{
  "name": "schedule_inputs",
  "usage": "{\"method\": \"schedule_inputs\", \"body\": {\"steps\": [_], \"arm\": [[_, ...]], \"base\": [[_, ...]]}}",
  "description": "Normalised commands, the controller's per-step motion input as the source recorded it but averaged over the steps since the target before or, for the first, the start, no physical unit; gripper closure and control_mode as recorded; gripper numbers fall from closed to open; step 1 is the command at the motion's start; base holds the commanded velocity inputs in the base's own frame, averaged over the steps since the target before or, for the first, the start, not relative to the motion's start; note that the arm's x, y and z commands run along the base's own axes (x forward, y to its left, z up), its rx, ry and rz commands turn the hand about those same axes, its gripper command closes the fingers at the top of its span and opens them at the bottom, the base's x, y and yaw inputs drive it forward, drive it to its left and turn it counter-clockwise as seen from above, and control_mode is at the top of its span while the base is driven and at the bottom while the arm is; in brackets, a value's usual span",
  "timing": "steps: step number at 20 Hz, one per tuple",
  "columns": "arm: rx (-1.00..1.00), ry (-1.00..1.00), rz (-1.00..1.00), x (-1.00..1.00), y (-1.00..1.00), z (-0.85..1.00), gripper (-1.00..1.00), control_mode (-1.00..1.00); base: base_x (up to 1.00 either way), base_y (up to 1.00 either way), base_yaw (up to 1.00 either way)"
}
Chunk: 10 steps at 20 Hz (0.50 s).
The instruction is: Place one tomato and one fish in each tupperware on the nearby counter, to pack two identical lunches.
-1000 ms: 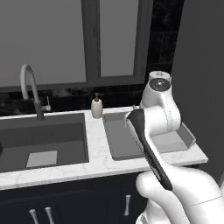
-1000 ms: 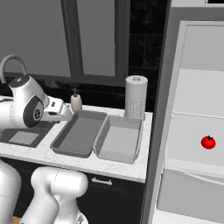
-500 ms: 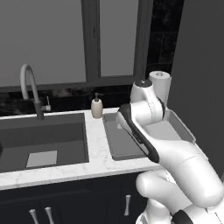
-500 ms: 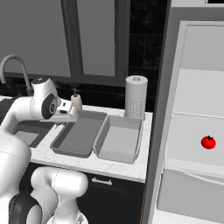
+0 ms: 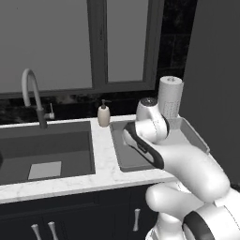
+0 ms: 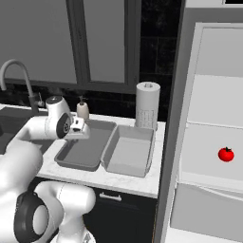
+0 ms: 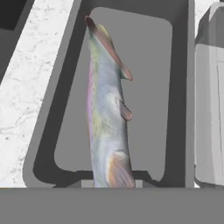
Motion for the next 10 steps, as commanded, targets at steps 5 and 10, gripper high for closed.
{"method": "schedule_inputs", "body": {"steps": [5, 10], "arm": [[0.0, 0.0, 0.0, 0.22, 0.0, -0.44, 1.0, -1.0], [0.0, 0.02, 0.0, 0.05, 0.0, -0.41, 1.0, -1.0]], "base": [[0.0, 0.0, 0.0], [0.0, 0.0, 0.0]]}}
